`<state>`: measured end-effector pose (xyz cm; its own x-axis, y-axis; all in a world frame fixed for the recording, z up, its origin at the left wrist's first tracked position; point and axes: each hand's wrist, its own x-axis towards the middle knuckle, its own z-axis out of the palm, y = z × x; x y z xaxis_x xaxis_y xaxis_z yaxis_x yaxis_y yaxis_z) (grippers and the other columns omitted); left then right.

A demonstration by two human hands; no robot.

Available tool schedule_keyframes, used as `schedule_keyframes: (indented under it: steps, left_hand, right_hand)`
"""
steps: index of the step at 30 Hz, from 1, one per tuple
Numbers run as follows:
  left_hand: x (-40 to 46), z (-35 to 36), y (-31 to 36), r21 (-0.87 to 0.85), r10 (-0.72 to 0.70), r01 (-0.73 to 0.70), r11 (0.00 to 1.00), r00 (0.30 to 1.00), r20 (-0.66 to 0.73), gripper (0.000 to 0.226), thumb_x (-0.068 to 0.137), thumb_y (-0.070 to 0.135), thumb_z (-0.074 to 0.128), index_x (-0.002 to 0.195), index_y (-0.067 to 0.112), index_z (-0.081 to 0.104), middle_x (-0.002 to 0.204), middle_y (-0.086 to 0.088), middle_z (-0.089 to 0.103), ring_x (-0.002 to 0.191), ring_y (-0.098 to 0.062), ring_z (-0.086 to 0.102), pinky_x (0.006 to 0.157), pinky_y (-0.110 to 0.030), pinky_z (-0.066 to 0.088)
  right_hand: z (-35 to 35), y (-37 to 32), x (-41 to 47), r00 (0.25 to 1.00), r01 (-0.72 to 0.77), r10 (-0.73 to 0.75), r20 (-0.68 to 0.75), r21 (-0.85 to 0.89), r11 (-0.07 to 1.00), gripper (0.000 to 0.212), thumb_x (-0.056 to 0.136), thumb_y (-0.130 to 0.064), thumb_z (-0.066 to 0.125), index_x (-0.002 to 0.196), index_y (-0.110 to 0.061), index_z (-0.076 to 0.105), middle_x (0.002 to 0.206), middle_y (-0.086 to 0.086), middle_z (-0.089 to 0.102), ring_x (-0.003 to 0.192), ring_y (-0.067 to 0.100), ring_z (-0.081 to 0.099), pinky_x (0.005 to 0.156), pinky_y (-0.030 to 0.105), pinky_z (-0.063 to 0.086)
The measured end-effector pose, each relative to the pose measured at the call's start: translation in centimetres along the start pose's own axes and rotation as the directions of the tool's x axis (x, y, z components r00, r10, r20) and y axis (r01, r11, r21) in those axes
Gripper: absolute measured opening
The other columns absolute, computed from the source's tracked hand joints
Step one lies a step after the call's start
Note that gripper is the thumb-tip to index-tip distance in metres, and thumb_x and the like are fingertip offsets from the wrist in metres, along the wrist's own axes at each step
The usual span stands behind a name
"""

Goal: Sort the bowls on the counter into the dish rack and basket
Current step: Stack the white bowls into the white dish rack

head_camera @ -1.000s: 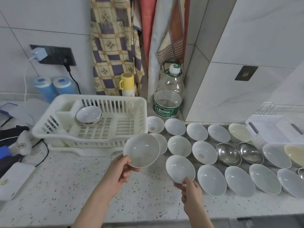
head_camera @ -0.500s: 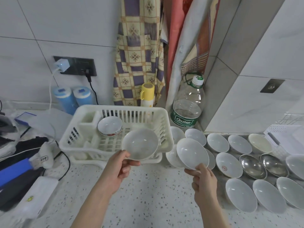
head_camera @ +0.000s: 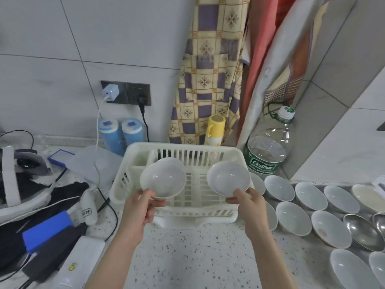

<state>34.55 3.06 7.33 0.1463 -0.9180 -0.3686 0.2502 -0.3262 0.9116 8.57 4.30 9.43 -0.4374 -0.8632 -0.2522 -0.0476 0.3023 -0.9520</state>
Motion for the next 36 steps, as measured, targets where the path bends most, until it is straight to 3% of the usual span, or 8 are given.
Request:
schedule_keyframes:
  steps: [6,9,11,16,22,25,31,36]
  left_hand:
    - [2.8,-2.8,0.9,-0.013,0.096,-0.097,0.995,0.992,-0.086,0.023,0.088,0.013,0.051,0.109,0.011,0.059,0.073,-0.018,0.074,0.038,-0.008,0.031,0.033,-0.018,0.027]
    - [4.5,-3.5,1.2,-0.047,0.105,-0.112,0.993,0.987,-0.123,0.025,0.089,0.013,0.051,0.113,0.009,0.056,0.072,-0.018,0.073,0.038,-0.008,0.034,0.032,-0.018,0.026]
    - [5.4,-3.7,1.3,-0.081,0.111,-0.123,0.989,0.984,-0.143,0.026,0.089,0.013,0.052,0.114,0.009,0.056,0.072,-0.019,0.073,0.037,-0.008,0.034,0.032,-0.018,0.026]
    - [7.5,-3.8,1.8,-0.14,0.136,-0.155,0.978,0.981,-0.139,0.024,0.091,0.016,0.054,0.115,0.011,0.055,0.08,-0.016,0.075,0.038,-0.008,0.034,0.034,-0.017,0.026]
    - [10.6,-2.9,2.6,-0.14,0.13,-0.145,0.979,0.985,-0.113,0.019,0.092,0.017,0.055,0.11,0.011,0.056,0.075,-0.015,0.075,0.035,-0.007,0.032,0.033,-0.016,0.025]
    - [11.6,-2.3,2.6,-0.114,0.131,-0.142,0.983,0.987,-0.097,0.019,0.091,0.016,0.054,0.109,0.01,0.058,0.072,-0.016,0.074,0.035,-0.008,0.031,0.033,-0.016,0.024]
    - [11.7,-1.9,1.8,-0.056,0.114,-0.118,0.991,0.992,-0.058,0.022,0.092,0.019,0.054,0.113,0.015,0.058,0.079,-0.017,0.075,0.039,-0.01,0.03,0.036,-0.019,0.024]
    - [11.7,-2.1,1.5,-0.022,0.094,-0.095,0.995,0.994,-0.051,0.022,0.092,0.021,0.055,0.113,0.014,0.058,0.08,-0.015,0.075,0.041,-0.01,0.032,0.038,-0.02,0.026]
  right_hand:
    - [5.9,-0.5,2.8,0.997,-0.015,0.018,0.078,-0.043,0.999,0.044,0.08,-0.028,0.059,0.121,-0.025,0.043,0.073,0.005,0.076,0.053,-0.002,0.064,0.061,0.03,0.039]
    - [8.9,-1.3,4.3,0.987,-0.021,0.03,0.157,-0.059,0.998,0.041,0.086,-0.025,0.054,0.126,-0.021,0.045,0.082,0.01,0.076,0.051,0.0,0.064,0.057,0.028,0.037]
    - [10.8,-1.7,5.0,0.982,-0.022,0.039,0.184,-0.092,0.995,0.038,0.089,-0.022,0.051,0.127,-0.017,0.048,0.068,0.005,0.075,0.053,0.006,0.062,0.054,0.026,0.035]
    - [13.9,-1.6,6.3,0.981,-0.029,0.06,0.186,-0.165,0.986,0.036,0.091,-0.014,0.049,0.127,-0.013,0.048,0.061,0.003,0.07,0.031,-0.002,0.048,0.045,0.02,0.035]
    - [16.2,-1.5,7.7,0.964,-0.049,0.106,0.244,-0.231,0.972,0.042,0.091,-0.01,0.046,0.133,-0.012,0.047,0.067,0.003,0.071,0.057,0.004,0.066,0.052,0.021,0.04]
    - [17.0,-1.4,8.2,0.955,-0.05,0.121,0.272,-0.255,0.966,0.043,0.091,-0.007,0.044,0.134,-0.01,0.047,0.073,0.003,0.071,0.057,0.005,0.068,0.051,0.018,0.04]
    - [17.5,-1.1,9.2,0.947,-0.027,0.136,0.293,-0.347,0.937,0.044,0.091,-0.005,0.043,0.134,-0.009,0.051,0.095,0.018,0.073,0.04,-0.002,0.057,0.038,0.012,0.037]
    - [18.0,-1.0,9.3,0.934,-0.03,0.157,0.322,-0.366,0.93,0.037,0.089,-0.002,0.041,0.121,-0.01,0.058,0.076,0.013,0.07,0.027,-0.002,0.044,0.032,0.013,0.03]
